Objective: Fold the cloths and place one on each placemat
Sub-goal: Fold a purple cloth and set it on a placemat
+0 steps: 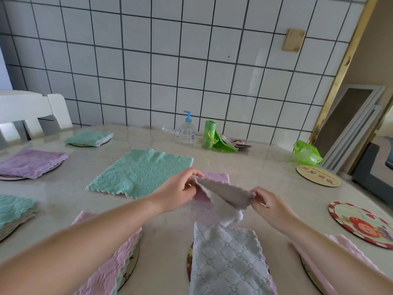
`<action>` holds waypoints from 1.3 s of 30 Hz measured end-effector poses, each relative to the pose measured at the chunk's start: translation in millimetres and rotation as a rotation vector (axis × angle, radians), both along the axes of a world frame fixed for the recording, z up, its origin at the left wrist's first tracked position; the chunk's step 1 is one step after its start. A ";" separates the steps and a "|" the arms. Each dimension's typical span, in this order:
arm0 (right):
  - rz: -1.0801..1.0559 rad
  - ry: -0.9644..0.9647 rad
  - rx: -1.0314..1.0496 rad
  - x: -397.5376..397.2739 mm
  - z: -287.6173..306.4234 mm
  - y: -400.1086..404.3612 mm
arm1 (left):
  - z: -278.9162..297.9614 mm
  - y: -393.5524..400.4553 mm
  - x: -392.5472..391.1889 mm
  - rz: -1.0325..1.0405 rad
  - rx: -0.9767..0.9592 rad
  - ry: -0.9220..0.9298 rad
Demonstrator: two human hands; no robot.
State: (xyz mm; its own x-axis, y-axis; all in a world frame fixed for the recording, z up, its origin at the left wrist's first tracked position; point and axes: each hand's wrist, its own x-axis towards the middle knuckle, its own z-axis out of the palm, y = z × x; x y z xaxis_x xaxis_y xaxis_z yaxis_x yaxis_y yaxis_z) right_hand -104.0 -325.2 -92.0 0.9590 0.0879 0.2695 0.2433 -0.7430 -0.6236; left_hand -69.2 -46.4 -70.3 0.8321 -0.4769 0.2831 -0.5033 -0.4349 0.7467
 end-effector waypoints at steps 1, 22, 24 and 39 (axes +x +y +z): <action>-0.008 0.002 0.055 0.1 0.7 0.5 | 3.0 -2.1 -0.4 0.004 -0.022 0.011; -0.179 0.129 0.278 58.4 -16.4 35.7 | -19.8 -17.4 45.1 0.097 -0.395 0.789; -0.188 0.141 0.237 73.2 -14.0 36.7 | -26.3 -15.2 51.8 0.106 -0.365 0.735; -0.201 -0.019 0.131 91.7 -36.3 47.6 | -40.8 -2.2 54.8 0.093 -0.072 0.396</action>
State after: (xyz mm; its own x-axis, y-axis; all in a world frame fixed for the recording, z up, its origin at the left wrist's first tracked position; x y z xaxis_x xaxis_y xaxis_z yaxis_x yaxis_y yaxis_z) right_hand -12.3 -277.6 -128.3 0.9483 -0.1411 0.2842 0.1112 -0.6910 -0.7142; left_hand -14.4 -48.6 -111.1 0.9223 -0.3847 -0.0378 -0.1316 -0.4046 0.9050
